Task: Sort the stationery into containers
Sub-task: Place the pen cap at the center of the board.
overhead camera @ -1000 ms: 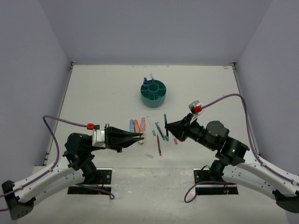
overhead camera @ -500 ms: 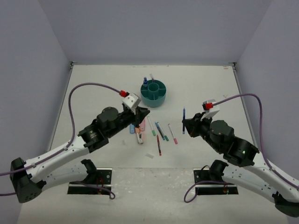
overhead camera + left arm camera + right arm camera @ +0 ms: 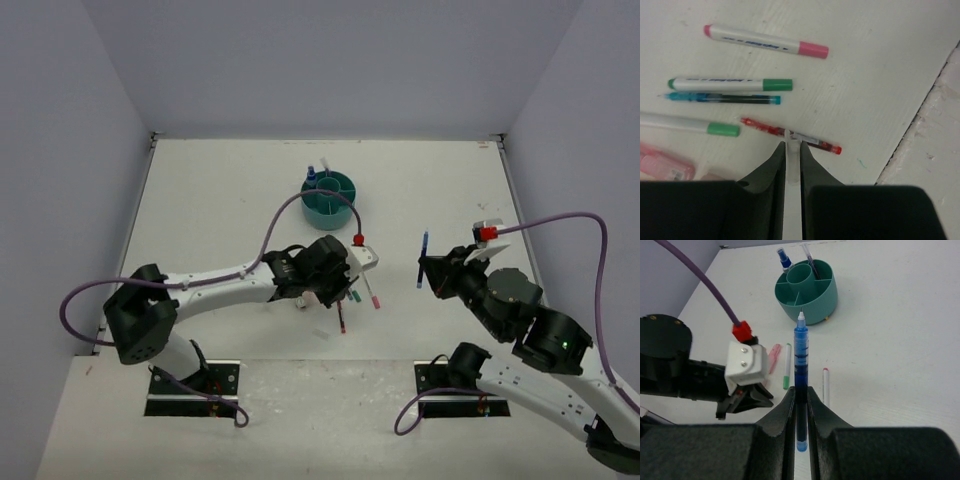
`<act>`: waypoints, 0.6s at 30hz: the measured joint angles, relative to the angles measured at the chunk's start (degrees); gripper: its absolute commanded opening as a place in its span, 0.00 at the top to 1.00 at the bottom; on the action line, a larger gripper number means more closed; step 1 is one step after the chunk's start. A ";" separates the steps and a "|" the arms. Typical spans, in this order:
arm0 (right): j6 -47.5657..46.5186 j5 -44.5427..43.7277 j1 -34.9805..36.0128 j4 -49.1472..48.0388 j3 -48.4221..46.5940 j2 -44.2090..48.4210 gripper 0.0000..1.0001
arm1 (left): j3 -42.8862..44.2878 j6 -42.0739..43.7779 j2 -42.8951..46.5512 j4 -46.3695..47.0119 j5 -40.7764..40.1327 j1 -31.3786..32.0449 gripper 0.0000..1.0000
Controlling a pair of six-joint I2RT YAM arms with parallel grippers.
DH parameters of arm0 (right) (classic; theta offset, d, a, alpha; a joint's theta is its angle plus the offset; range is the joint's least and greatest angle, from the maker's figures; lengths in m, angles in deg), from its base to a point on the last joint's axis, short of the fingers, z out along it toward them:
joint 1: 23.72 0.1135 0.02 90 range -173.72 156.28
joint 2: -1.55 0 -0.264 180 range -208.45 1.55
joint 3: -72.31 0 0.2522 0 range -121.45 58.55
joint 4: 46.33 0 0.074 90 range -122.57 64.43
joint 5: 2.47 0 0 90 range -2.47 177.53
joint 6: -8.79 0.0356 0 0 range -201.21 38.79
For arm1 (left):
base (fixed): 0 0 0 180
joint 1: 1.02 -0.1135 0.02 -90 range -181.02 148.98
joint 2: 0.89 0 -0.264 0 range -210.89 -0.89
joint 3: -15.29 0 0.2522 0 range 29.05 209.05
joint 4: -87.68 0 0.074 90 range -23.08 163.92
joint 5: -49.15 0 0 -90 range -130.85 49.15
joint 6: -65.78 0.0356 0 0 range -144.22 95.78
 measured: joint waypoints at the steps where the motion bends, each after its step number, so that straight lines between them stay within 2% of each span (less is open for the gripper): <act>1: -0.02 0.03 0.00 0.34 -0.23 0.04 1.00 | 1.19 0.62 -2.11 -0.27 0.51 0.84 1.00; 9: 0.01 0.19 0.00 1.72 -1.43 1.06 1.00 | 9.99 5.12 -15.12 -1.99 2.84 5.93 0.99; 15: 0.03 0.33 0.00 2.33 -1.43 2.14 1.00 | 11.91 6.20 -18.63 -2.55 3.19 7.00 0.92; 18: 0.03 0.44 0.00 2.49 -1.43 2.47 1.00 | 11.94 6.40 -19.53 -2.80 3.21 7.15 0.85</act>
